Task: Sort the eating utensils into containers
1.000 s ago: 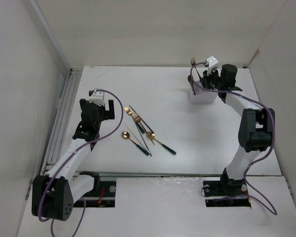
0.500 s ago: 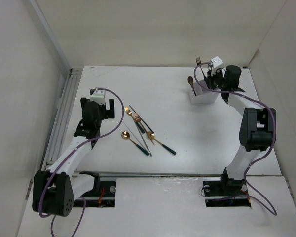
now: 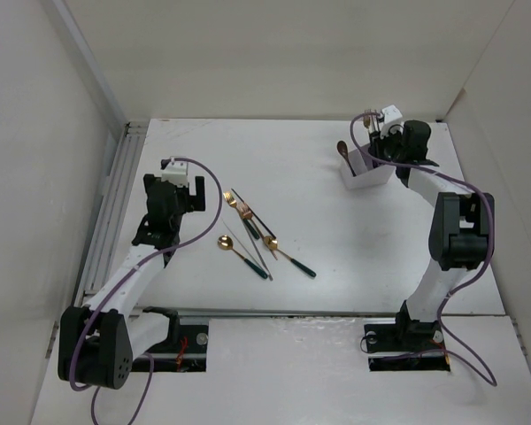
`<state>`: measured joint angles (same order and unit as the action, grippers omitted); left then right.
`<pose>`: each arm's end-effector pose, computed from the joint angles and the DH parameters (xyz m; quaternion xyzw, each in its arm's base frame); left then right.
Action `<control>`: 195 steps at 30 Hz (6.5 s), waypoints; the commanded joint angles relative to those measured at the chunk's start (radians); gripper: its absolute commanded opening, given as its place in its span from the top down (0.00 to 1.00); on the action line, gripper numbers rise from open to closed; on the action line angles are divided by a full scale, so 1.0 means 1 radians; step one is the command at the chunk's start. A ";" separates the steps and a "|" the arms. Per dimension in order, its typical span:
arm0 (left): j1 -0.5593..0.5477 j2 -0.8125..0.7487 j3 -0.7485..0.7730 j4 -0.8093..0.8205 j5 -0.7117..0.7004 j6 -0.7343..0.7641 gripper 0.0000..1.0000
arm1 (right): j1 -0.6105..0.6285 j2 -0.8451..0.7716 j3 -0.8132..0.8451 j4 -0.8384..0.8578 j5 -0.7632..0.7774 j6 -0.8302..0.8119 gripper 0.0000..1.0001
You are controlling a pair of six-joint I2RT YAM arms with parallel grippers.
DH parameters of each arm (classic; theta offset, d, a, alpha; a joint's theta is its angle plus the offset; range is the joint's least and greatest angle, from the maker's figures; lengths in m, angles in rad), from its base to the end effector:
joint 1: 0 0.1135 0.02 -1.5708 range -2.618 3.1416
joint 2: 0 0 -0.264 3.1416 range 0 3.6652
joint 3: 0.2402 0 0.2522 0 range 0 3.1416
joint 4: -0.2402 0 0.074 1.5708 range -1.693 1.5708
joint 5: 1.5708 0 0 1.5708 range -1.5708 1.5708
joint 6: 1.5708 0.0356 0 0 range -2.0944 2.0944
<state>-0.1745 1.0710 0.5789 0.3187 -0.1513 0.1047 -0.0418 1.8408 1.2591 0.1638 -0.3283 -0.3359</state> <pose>0.2425 -0.0373 0.2635 0.0581 0.7628 0.0355 0.6430 0.4266 -0.0064 0.2398 -0.2093 0.8052 0.0336 0.5539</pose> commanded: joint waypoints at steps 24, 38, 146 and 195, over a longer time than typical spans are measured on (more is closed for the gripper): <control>0.003 -0.154 -0.076 0.060 0.002 -0.010 0.00 | 0.001 -0.252 0.060 -0.302 0.270 0.285 0.45; 0.003 -0.172 -0.085 0.039 0.033 -0.037 0.00 | -0.116 0.035 0.384 -0.584 0.151 0.117 0.44; 0.012 -0.344 -0.198 -0.010 -0.108 -0.220 0.00 | 0.846 0.422 0.457 -0.612 0.387 0.321 0.89; 0.115 -0.135 -0.050 -0.021 0.019 -0.145 0.00 | -0.038 -0.074 0.117 0.080 -0.018 0.070 1.00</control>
<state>-0.0635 0.9295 0.4854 0.2646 -0.1486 -0.0650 -0.0731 1.7771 1.3846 0.1055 -0.2909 -0.2798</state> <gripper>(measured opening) 0.997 0.016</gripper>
